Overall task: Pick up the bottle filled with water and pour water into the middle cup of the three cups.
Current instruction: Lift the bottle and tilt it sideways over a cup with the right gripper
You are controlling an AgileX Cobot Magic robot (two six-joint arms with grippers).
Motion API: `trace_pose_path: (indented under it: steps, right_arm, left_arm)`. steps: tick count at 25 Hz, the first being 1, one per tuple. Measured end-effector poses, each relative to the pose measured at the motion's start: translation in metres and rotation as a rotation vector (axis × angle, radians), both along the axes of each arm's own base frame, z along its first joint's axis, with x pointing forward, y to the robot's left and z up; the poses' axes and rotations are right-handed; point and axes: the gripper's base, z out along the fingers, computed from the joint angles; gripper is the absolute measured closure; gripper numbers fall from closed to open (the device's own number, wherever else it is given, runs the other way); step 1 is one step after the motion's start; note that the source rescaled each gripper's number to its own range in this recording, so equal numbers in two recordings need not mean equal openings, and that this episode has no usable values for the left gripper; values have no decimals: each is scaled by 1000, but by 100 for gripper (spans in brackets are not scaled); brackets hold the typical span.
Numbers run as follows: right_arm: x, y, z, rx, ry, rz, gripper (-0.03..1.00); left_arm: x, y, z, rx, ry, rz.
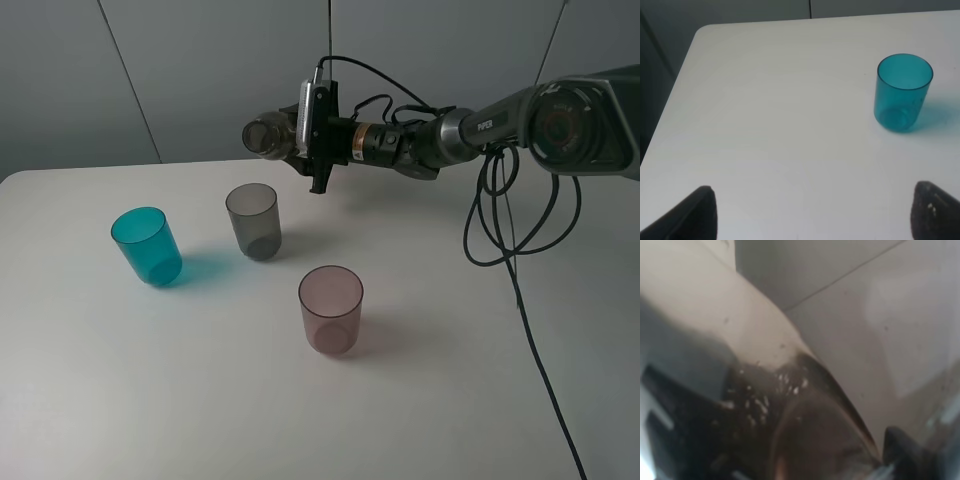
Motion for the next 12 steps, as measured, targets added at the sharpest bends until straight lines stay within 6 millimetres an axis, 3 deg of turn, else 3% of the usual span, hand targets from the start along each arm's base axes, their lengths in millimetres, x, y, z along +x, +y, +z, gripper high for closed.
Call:
trace_pose_path:
  steps: [12]
  right_arm:
    - [1, 0, 1, -40, -71, 8, 97]
  left_arm:
    - [0, 0, 0, 0, 0, 0]
